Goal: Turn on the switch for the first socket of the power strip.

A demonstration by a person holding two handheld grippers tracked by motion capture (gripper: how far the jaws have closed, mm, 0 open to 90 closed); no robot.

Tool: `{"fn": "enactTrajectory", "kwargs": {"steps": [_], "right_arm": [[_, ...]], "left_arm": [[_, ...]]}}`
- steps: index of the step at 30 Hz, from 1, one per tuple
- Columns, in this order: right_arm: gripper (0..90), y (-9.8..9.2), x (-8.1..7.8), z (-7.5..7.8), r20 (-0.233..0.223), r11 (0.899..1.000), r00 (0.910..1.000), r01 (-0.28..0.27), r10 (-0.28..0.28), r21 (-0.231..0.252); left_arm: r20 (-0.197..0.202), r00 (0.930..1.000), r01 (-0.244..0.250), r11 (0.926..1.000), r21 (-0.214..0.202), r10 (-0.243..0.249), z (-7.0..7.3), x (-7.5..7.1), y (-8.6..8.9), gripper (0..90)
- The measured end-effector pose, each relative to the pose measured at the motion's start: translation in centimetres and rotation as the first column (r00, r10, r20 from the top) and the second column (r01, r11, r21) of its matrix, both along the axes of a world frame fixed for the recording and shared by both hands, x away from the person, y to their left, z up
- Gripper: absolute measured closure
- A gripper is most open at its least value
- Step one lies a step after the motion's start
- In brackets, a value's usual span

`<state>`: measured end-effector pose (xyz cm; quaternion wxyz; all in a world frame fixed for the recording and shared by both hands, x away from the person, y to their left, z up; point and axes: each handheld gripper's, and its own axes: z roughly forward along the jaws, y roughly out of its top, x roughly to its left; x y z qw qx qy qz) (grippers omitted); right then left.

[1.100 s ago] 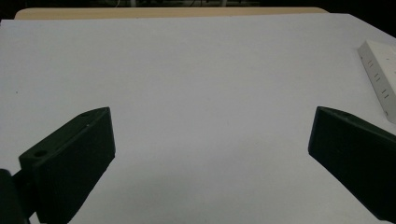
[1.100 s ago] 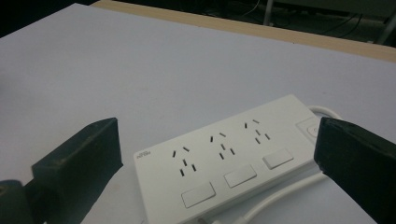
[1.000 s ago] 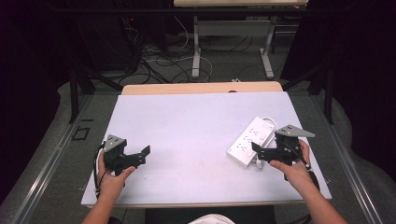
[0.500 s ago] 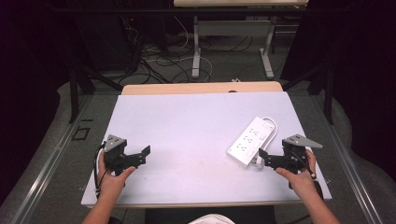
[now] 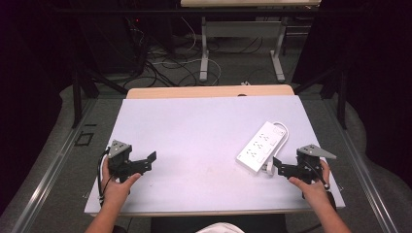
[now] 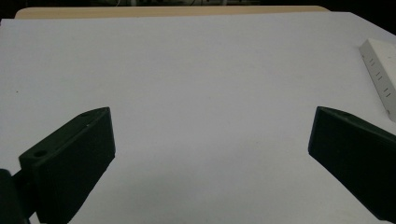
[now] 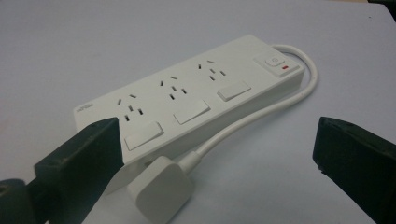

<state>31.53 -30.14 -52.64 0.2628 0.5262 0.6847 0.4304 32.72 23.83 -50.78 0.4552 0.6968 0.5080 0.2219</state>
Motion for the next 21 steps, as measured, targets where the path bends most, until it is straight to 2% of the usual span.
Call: {"fn": "enactTrajectory", "kwargs": {"steps": [4,5,10,11,21], "right_arm": [[1.7,-0.4,0.2,-0.3,-0.010,1.000,0.9998,0.019,-0.019,0.009],[1.8,-0.4,0.3,-0.5,0.004,0.999,0.9995,0.032,-0.032,0.011],[1.9,-0.7,0.3,-0.7,-0.026,0.999,0.9989,0.039,-0.038,0.018],[1.9,-0.8,0.4,-0.8,-0.016,0.999,0.9992,0.036,-0.035,0.020],[2.2,-1.3,0.8,-1.5,-0.035,0.999,0.9984,0.046,-0.045,0.024]], "left_arm": [[-0.001,1.0000,0.004,1.0000,0.002,-0.004,0.0,0.0,0.0,0.3],[-0.001,1.0000,0.004,1.0000,0.003,-0.004,0.0,0.0,0.0,0.4],[-0.002,1.0000,0.003,1.0000,0.002,-0.003,0.0,0.0,0.0,0.4],[-0.002,1.0000,0.004,1.0000,0.002,-0.004,0.0,0.0,0.0,0.4],[-0.002,1.0000,0.004,1.0000,0.002,-0.004,0.0,0.0,0.0,0.3]]}}
